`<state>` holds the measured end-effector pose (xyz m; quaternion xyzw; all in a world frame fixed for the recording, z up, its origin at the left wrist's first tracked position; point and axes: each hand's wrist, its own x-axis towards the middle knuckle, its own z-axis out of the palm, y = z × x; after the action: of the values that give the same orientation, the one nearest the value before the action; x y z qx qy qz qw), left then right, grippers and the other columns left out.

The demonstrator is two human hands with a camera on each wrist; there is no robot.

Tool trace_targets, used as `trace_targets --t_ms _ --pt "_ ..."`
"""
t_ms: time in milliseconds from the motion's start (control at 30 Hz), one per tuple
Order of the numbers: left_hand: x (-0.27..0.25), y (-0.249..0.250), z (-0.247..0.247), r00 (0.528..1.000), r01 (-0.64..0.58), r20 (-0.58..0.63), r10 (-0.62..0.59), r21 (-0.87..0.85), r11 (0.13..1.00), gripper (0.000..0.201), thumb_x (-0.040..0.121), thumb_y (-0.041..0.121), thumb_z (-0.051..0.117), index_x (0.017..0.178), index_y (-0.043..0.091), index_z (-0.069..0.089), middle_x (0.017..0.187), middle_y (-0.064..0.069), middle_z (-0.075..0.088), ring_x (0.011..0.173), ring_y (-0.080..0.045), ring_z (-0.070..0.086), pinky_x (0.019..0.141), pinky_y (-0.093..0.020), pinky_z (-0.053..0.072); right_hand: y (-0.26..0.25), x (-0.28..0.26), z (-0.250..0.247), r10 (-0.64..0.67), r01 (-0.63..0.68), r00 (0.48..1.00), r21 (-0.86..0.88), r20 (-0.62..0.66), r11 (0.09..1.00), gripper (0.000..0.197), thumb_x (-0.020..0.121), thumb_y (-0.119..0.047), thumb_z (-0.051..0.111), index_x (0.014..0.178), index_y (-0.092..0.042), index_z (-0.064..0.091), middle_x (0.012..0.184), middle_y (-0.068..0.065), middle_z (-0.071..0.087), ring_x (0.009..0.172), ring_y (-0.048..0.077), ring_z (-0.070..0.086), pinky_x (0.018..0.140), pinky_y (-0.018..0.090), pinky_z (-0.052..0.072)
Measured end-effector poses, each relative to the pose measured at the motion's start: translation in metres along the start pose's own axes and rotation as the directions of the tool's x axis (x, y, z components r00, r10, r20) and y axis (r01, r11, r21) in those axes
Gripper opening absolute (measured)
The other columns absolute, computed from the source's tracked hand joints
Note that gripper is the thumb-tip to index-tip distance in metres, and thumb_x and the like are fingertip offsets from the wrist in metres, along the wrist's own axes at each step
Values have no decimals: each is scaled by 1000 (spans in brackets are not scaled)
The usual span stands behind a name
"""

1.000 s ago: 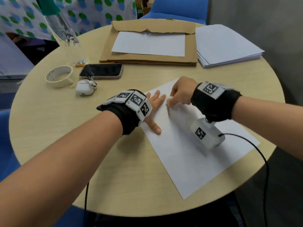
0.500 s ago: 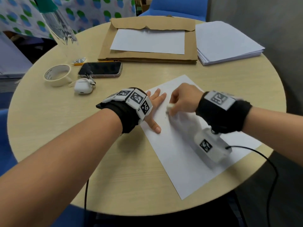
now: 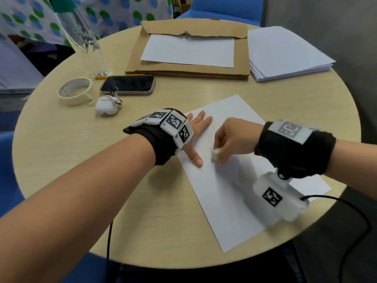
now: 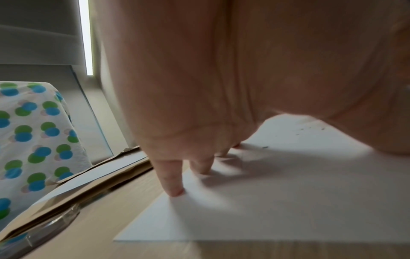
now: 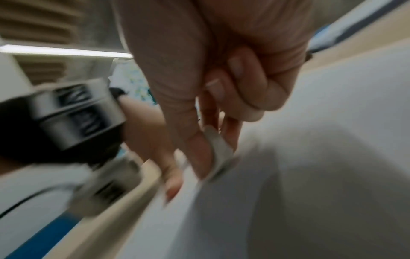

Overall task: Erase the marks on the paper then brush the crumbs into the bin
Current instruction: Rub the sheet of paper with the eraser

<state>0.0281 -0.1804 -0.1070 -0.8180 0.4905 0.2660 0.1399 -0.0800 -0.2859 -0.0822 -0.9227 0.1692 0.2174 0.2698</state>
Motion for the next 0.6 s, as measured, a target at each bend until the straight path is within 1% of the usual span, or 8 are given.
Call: trace_targets --t_ms 67,200,267,333,433,500,567,600 --pt "0 1 0 1000 6 1 -6 2 1000 129 65 55 75 147 22 -19 156 -3 -22 144 -33 -11 115 -51 4 0 1 -8 29 -32 998 43 61 999 17 67 -19 79 60 -24 65 59 -8 57 59 9 46 52 21 39" --pt "0 3 1 1000 22 -9 -22 15 1000 129 65 57 74 147 22 -19 156 -3 -22 145 -33 -10 114 -52 6 -4 19 -27 60 -49 986 75 -153 996 13 70 -18 77 79 -19 69 62 -6 55 58 10 46 48 21 33" --pt "1 2 2 1000 20 -9 -19 11 1000 129 65 56 74 147 23 -19 156 -3 -22 145 -33 -11 115 -52 5 0 18 -21 32 -20 979 65 -203 998 12 68 -18 78 75 -19 68 67 -4 60 69 13 54 53 22 39" --pt "2 1 1 1000 7 -6 -7 0 1000 130 64 54 76 147 23 -19 156 -3 -22 145 -33 -11 115 -51 4 6 7 -10 -2 5 987 16 -158 1000 16 66 -18 79 64 -22 64 67 -3 61 73 15 56 62 25 43" --pt "2 2 -1 1000 -7 -6 7 18 1000 131 63 54 77 147 22 -19 156 -4 -22 145 -33 -10 115 -50 5 8 -9 -3 -15 16 999 -33 34 999 22 67 -15 78 56 -25 61 62 -7 58 68 12 52 67 26 44" --pt "2 3 -3 1000 -6 8 5 34 999 131 64 53 77 147 22 -20 156 -3 -23 145 -33 -10 115 -50 6 3 -6 -10 6 -3 996 -37 86 999 21 68 -15 77 58 -25 62 61 -7 57 63 11 48 58 21 42" --pt "2 3 -4 1000 1 19 -1 33 999 131 64 53 77 147 23 -20 156 -3 -23 144 -33 -11 115 -50 5 -2 5 -20 25 -25 1000 -1 10 1000 17 69 -17 77 62 -24 64 61 -6 55 60 10 45 45 16 36" --pt "2 3 -4 1000 3 20 -4 32 999 131 64 53 77 147 24 -20 156 -3 -22 144 -34 -11 115 -51 5 -4 11 -24 36 -35 998 23 -52 999 14 69 -18 77 66 -22 65 63 -5 55 61 11 46 45 18 35"
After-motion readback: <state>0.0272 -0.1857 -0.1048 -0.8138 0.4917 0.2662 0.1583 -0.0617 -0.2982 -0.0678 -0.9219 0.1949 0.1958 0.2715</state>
